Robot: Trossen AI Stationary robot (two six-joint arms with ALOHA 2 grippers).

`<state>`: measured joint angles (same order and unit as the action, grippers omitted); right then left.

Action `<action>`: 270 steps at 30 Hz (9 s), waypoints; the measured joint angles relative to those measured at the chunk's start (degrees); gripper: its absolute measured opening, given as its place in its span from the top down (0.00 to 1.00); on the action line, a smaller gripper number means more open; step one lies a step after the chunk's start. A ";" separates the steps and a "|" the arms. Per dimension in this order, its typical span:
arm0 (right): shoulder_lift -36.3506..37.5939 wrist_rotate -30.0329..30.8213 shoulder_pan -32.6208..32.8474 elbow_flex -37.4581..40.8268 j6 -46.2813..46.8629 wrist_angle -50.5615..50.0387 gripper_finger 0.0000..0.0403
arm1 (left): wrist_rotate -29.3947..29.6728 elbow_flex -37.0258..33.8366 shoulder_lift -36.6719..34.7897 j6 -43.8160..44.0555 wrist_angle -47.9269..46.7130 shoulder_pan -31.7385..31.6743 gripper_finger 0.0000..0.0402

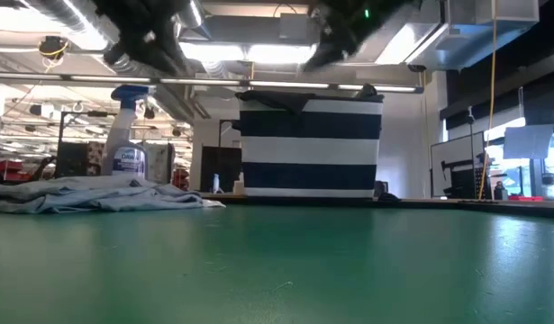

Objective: Fold Laundry from Bin
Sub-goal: Fold the green shirt

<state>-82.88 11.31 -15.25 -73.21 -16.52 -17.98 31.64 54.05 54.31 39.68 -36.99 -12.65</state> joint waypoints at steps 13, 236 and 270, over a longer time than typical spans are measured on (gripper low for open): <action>-0.72 16.29 -20.80 -12.63 11.70 7.46 0.55 | 0.20 1.43 -0.88 -16.92 -0.61 -4.16 0.55; -8.96 8.89 31.36 18.33 34.14 -19.94 0.49 | -10.55 12.81 36.89 22.19 4.02 31.23 0.54; -4.16 15.67 31.35 20.01 41.49 -11.35 0.49 | -33.67 18.43 44.26 -42.39 11.77 1.06 0.97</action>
<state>-87.03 26.99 16.10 -53.19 24.98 -29.32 -2.03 72.48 98.57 -2.71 -25.22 -11.59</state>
